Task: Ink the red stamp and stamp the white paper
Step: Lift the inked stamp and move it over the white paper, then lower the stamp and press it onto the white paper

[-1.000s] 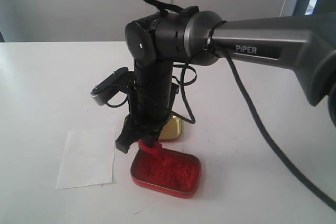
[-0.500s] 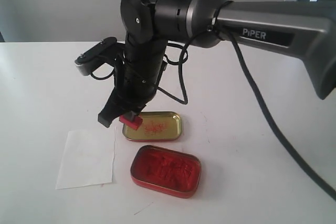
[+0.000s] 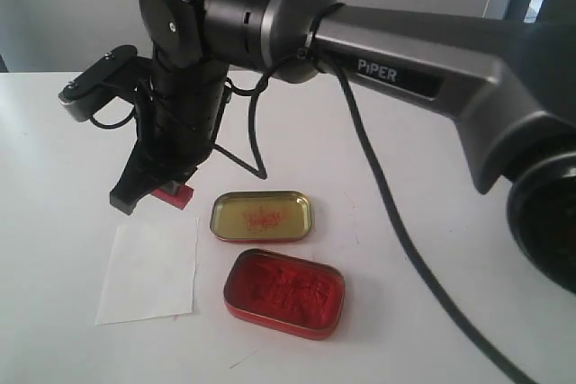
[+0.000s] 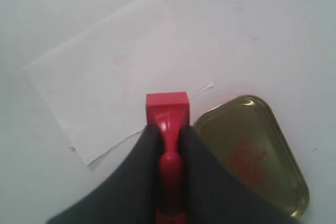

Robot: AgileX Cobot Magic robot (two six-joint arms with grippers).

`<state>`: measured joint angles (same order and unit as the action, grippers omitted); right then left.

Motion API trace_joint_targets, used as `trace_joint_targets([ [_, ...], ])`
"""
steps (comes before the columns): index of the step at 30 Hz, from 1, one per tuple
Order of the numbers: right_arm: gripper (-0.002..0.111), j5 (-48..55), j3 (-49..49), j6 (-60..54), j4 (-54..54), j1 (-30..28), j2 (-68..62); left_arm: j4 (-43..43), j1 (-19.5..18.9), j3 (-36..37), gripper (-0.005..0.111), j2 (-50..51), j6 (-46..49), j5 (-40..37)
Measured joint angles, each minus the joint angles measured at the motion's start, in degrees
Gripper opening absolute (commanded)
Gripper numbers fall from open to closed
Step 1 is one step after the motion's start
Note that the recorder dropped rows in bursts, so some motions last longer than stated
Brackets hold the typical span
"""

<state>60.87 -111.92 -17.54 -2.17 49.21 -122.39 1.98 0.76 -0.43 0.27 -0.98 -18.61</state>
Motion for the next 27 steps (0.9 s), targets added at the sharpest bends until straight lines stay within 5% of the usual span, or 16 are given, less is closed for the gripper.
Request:
trace_joint_targets([
  [27,0.000,9.06,-17.63,-4.15,0.29,3.98,-14.88,0.00,0.00,0.00,0.000,0.00,0.00,0.00],
])
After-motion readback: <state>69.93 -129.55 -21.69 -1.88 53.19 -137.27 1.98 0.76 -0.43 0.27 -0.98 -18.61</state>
